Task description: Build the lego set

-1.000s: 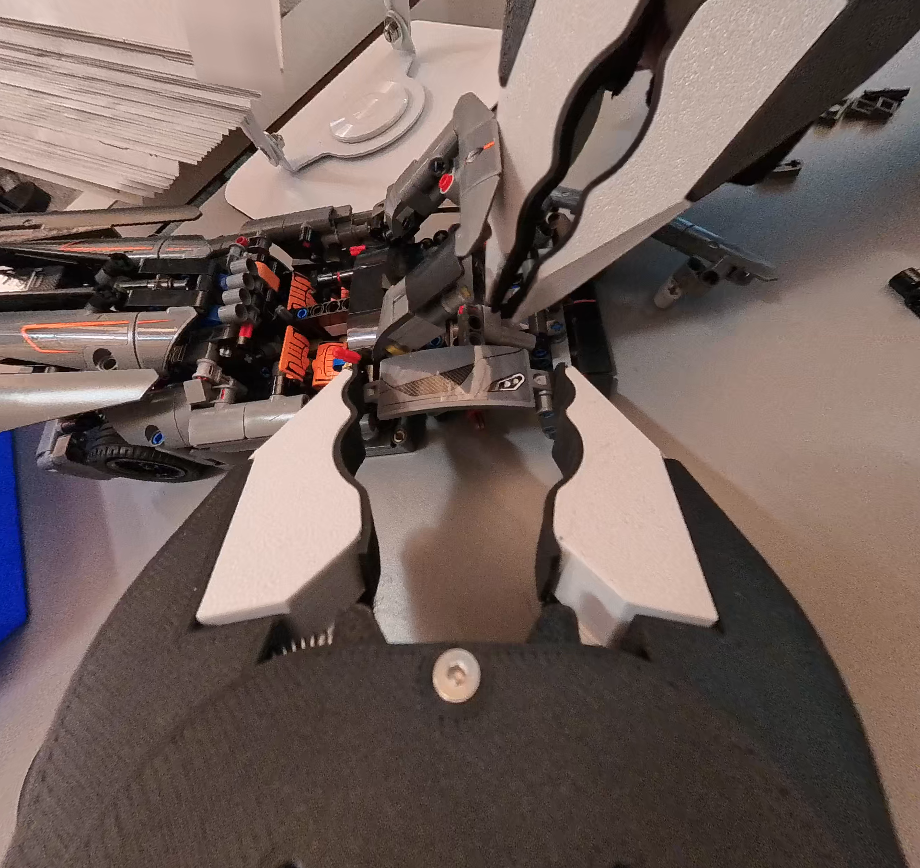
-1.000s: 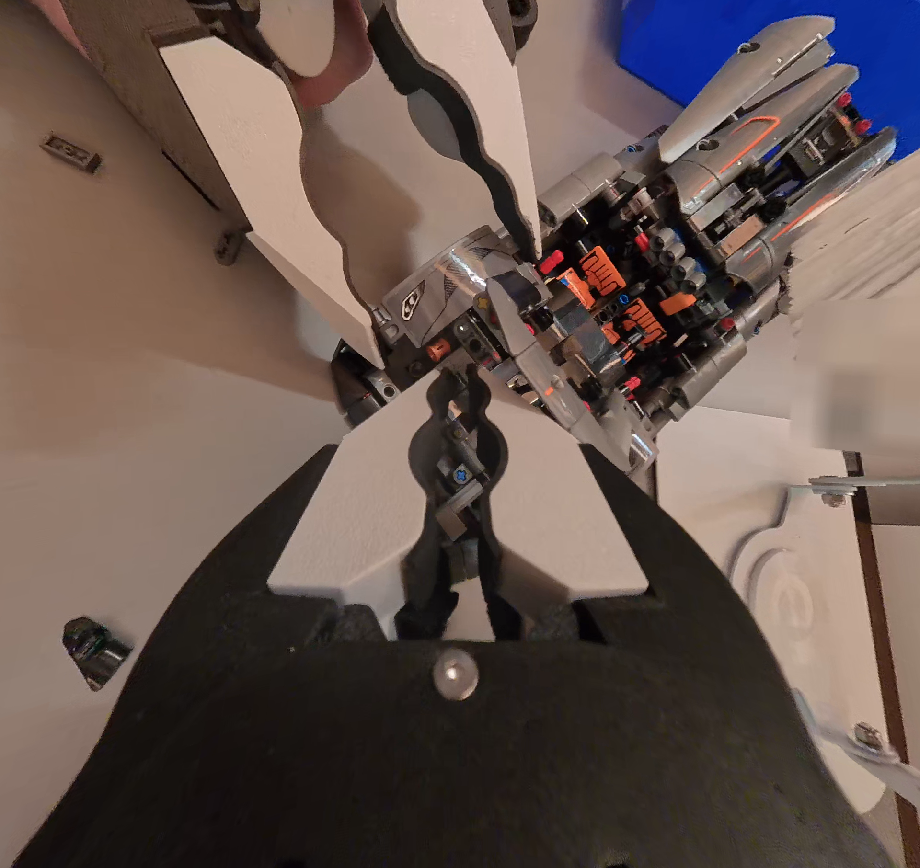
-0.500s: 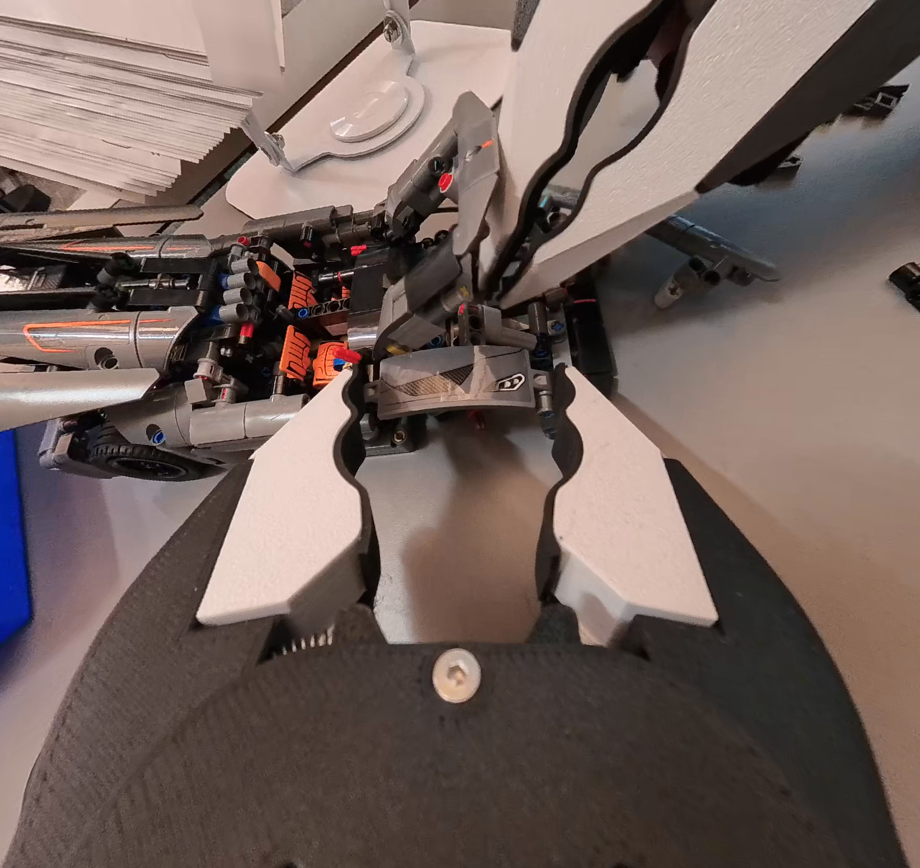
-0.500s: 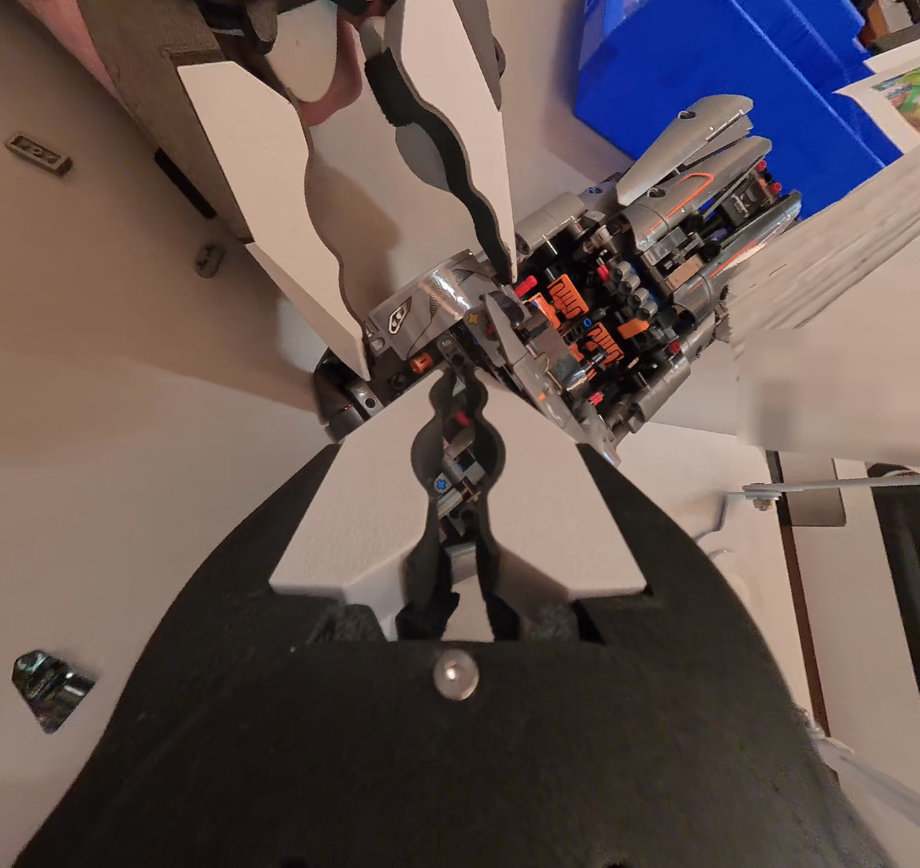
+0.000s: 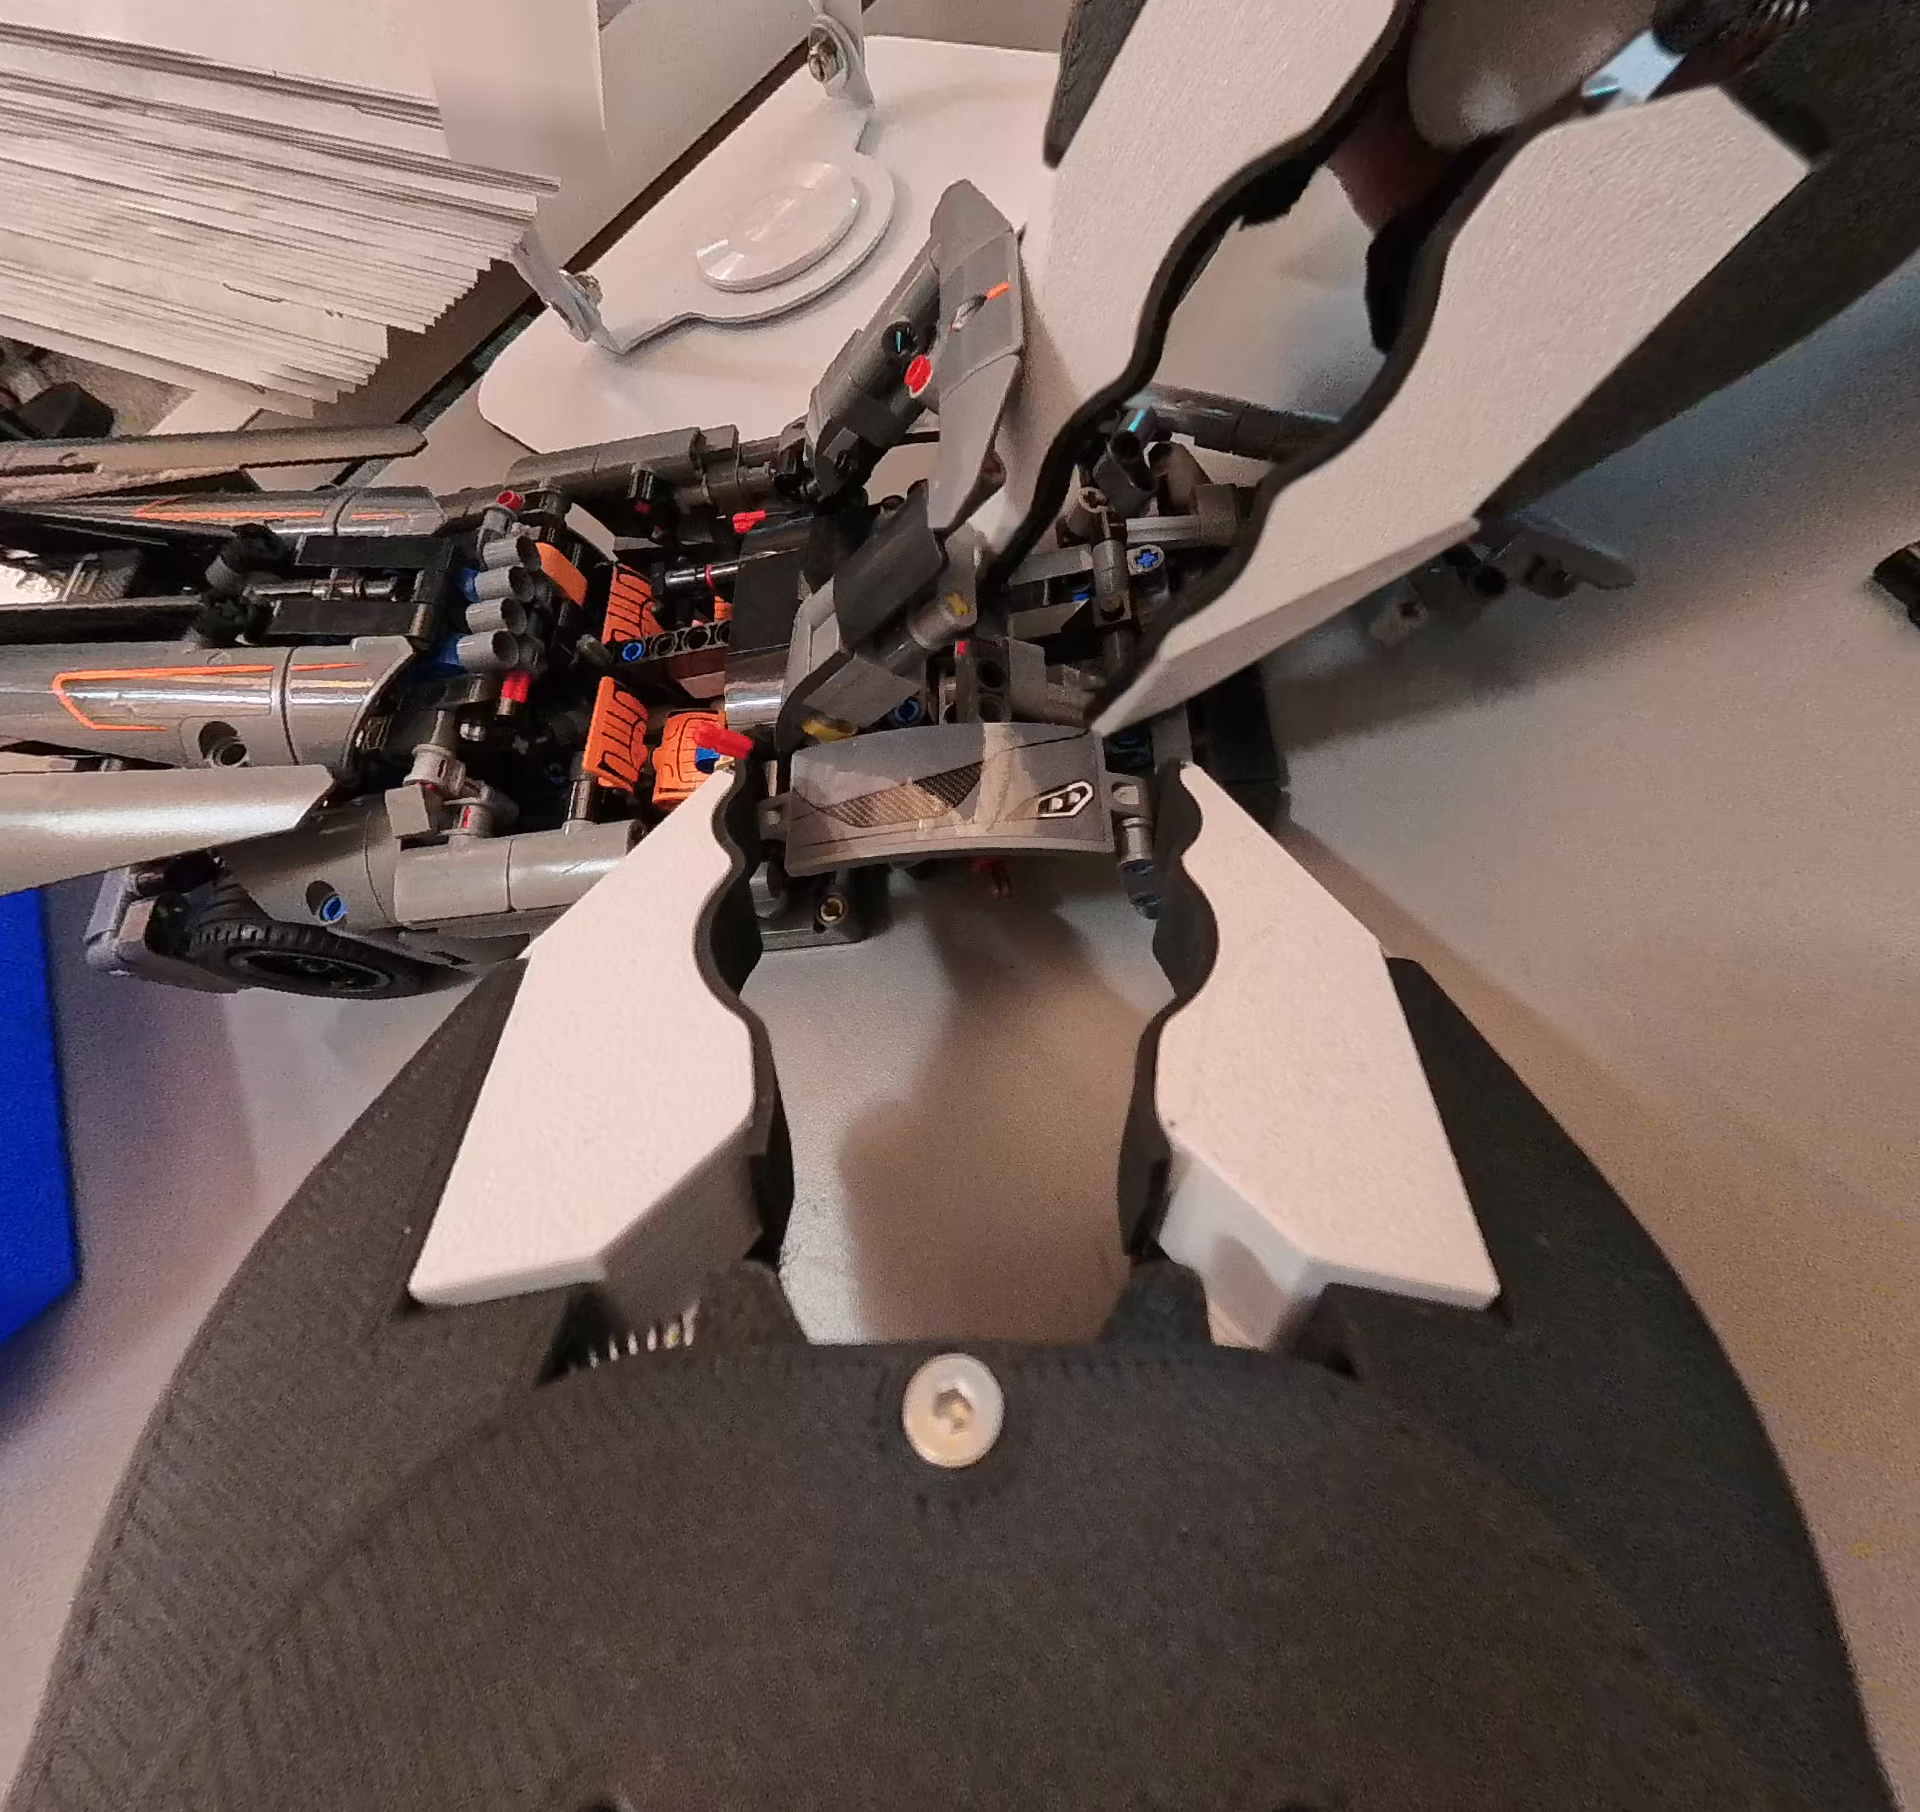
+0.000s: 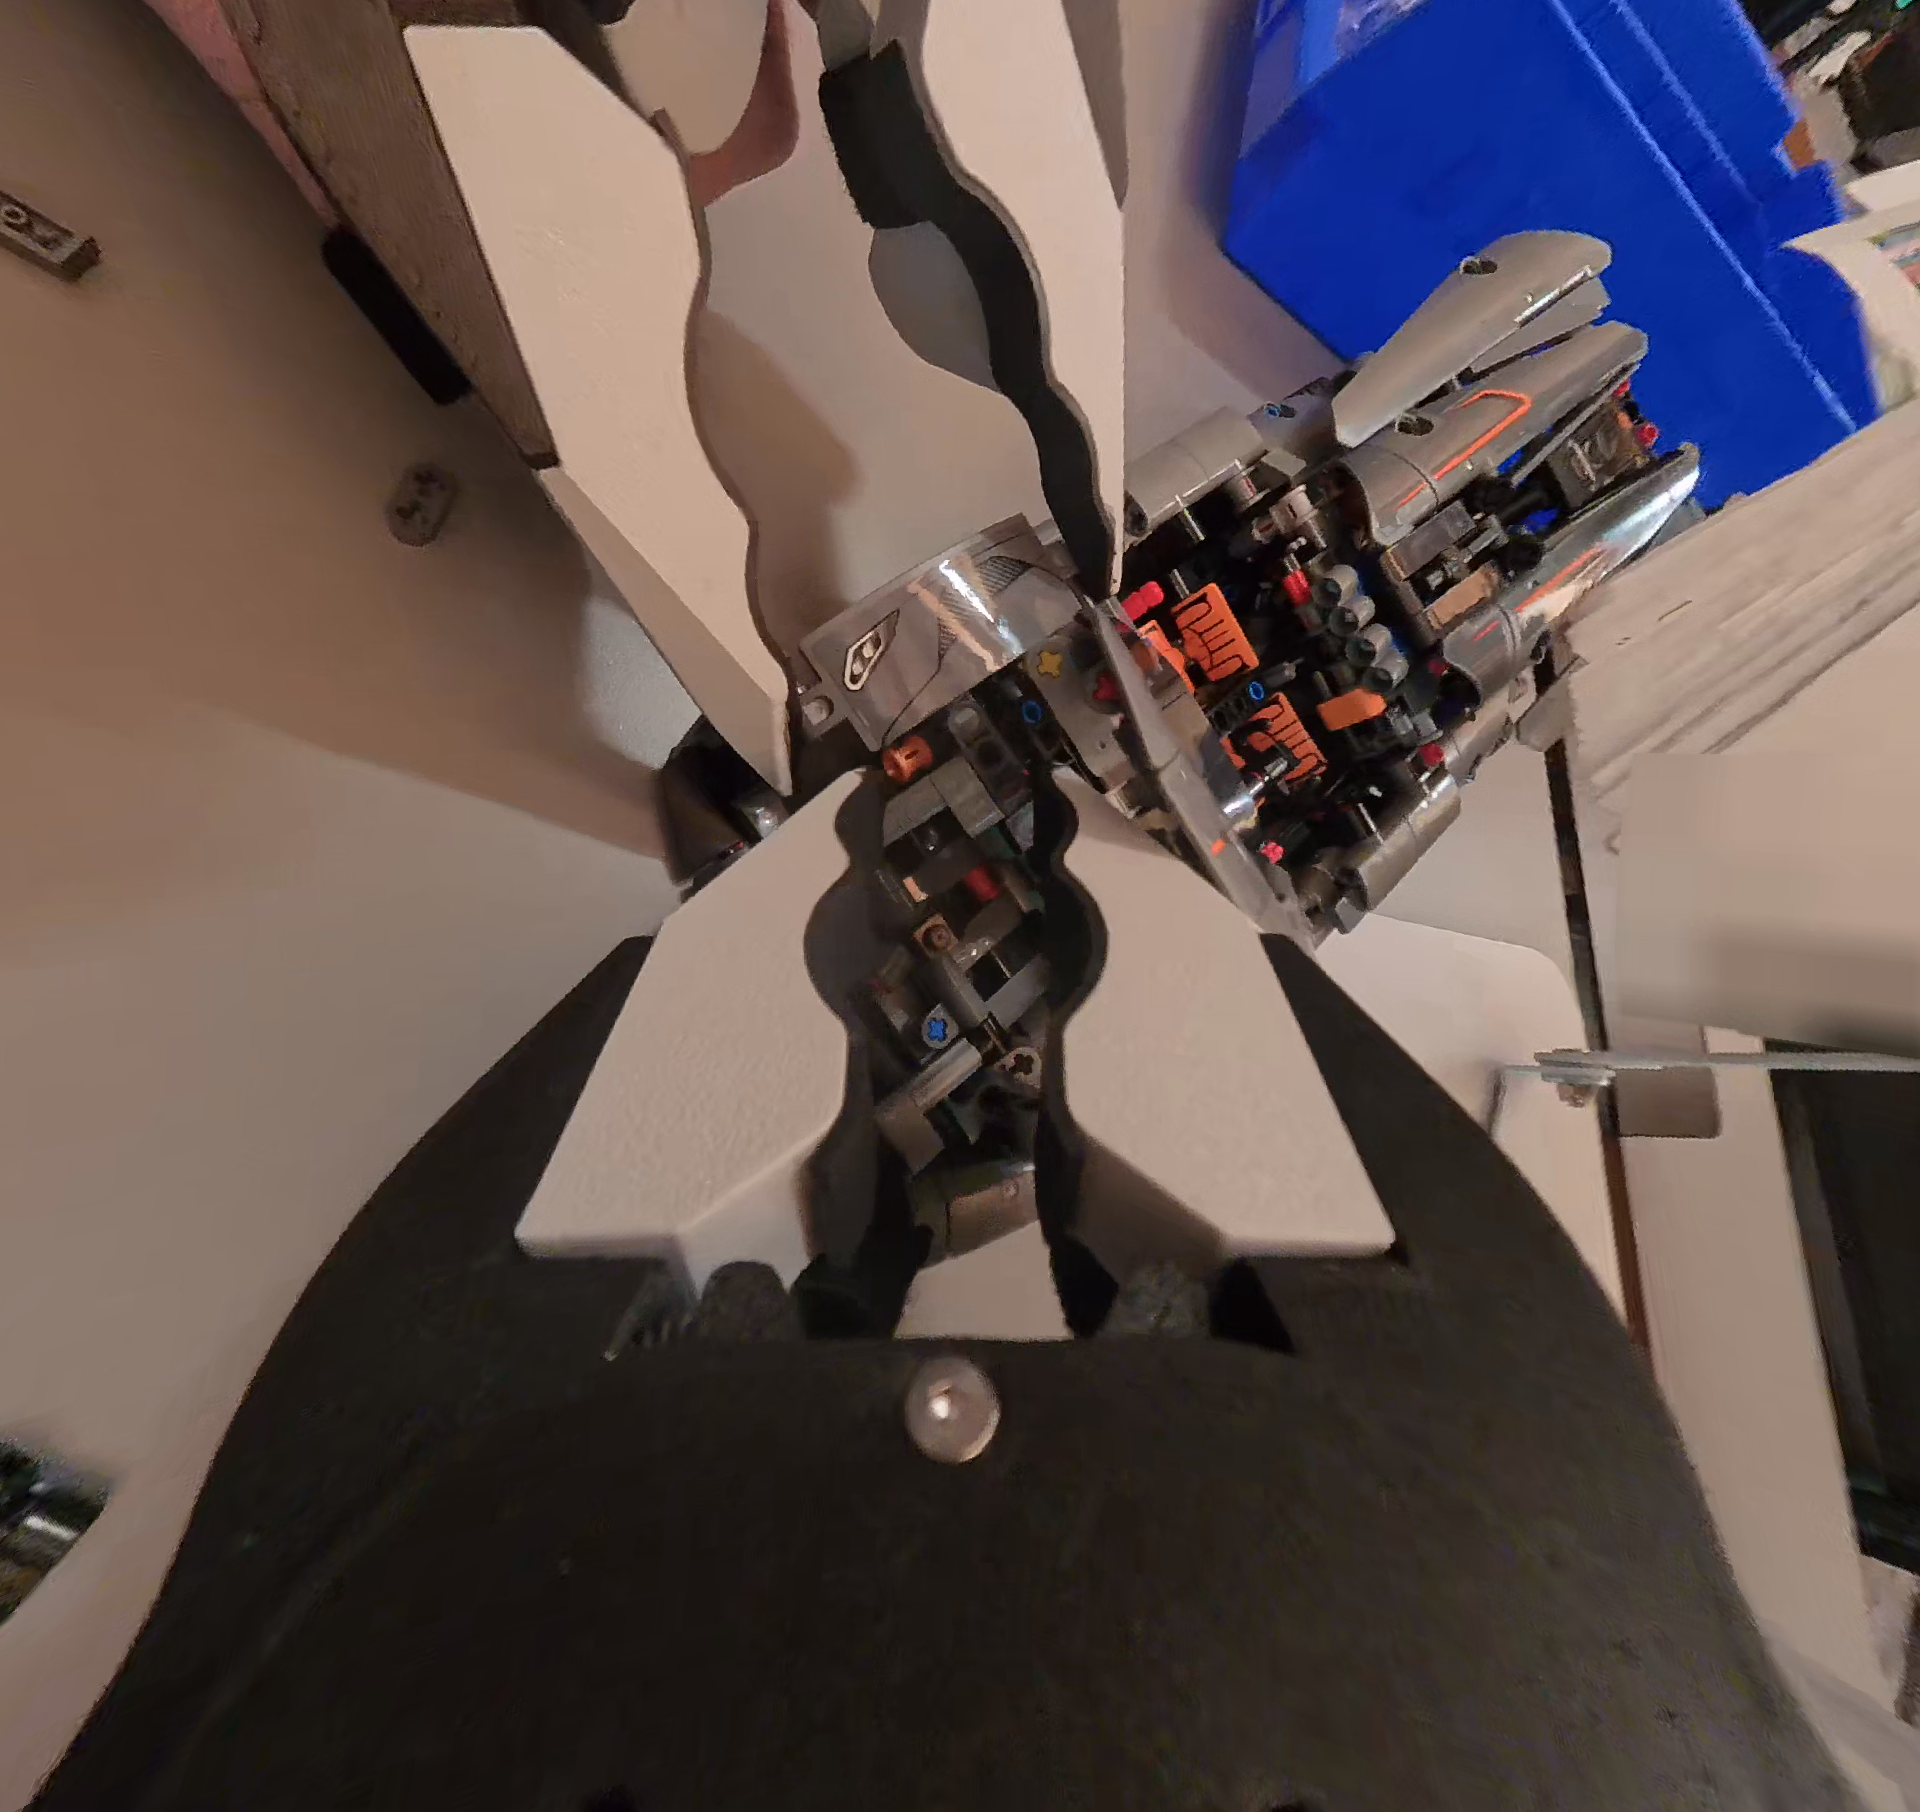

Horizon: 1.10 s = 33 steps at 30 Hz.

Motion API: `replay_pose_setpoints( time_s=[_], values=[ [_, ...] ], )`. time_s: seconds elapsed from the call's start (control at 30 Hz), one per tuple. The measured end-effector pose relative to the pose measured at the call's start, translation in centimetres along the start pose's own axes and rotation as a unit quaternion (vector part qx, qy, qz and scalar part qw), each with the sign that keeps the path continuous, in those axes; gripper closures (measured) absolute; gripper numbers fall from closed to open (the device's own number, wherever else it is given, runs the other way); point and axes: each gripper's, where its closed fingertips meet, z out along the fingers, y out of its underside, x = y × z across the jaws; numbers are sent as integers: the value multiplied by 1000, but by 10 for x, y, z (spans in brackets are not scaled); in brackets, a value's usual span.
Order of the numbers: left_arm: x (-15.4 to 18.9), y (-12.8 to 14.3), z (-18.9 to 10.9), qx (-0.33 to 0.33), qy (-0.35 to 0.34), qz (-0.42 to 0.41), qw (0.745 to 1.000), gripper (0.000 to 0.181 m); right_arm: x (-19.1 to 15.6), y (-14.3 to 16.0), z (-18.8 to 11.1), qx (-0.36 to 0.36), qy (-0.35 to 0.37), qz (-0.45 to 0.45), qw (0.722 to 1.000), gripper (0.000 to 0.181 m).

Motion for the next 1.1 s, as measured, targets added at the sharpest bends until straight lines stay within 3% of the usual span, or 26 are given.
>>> replay_pose_setpoints(
  time_s=[0.3, 1.1],
  values=[
    [1, 0, -1, 1, 3, 2, 1000, 107, -5, 1, 3, -7, -5, -24, 1000, 150],
    [2, -1, -1, 3, 5, 7, 1000, 108, -12, -3, -28, 19, -82, -47, 995, 173]
  ],
)
